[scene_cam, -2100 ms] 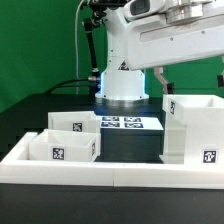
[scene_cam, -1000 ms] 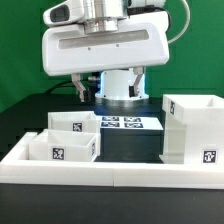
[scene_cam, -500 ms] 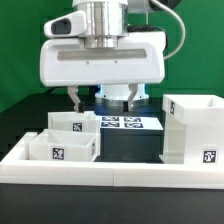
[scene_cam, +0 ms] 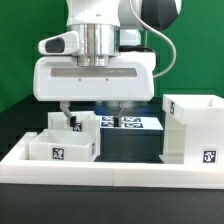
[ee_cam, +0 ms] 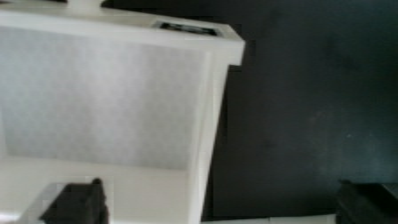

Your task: Assemble drawer

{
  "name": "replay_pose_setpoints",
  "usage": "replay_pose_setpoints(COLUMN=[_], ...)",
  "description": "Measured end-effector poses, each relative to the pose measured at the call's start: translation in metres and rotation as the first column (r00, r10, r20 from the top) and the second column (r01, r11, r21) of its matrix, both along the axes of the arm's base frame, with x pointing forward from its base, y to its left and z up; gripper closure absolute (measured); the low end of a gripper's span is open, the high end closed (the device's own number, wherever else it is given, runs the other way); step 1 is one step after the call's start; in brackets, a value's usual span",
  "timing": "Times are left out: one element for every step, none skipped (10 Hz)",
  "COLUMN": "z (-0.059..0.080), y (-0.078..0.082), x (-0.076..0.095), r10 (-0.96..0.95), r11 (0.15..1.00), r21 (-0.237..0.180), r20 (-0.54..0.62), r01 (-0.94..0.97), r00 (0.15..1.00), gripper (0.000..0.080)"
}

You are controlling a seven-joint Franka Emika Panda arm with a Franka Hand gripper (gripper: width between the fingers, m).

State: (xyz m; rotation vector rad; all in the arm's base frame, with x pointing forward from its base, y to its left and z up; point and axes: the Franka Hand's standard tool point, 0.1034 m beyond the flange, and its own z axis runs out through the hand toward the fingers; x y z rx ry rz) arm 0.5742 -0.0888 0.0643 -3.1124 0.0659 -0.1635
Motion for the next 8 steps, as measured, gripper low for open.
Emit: replay_pose_setpoints(z=[-0.001,-0.002,-0.007,-0.021,-0.032,-0.037,-0.041,-0.048], y=[0.000,0.000,-0.001,-0.001,-0.002,-0.003,-0.004,-0.005], x=[-0.001,-0.001,-0.002,-0.004,-0.006,-0.008,-0.010,-0.013], r10=[0.000,0.000,-0.006,-0.011,-0.011,-0.012,-0.011,-0.011], r11=[1.000,1.000,1.000,1.000,1.000,1.000,1.000,0.999], r21=[0.000,0.000,-0.005,-0.017,-0.026,-0.026,-0.030,-0.033], r20=[-0.002,-0.003,-0.002,0.004,0.002,-0.005,-0.006,-0.012], r01=[0.000,0.000,0.006,0.011,0.011,0.012,0.011,0.011], r00=[1.000,1.000,1.000,1.000,1.000,1.000,1.000,1.000], gripper=[0.0151,0.0151,0.0151,0.0151,0.0151,0.0151,0.0151,0.0151])
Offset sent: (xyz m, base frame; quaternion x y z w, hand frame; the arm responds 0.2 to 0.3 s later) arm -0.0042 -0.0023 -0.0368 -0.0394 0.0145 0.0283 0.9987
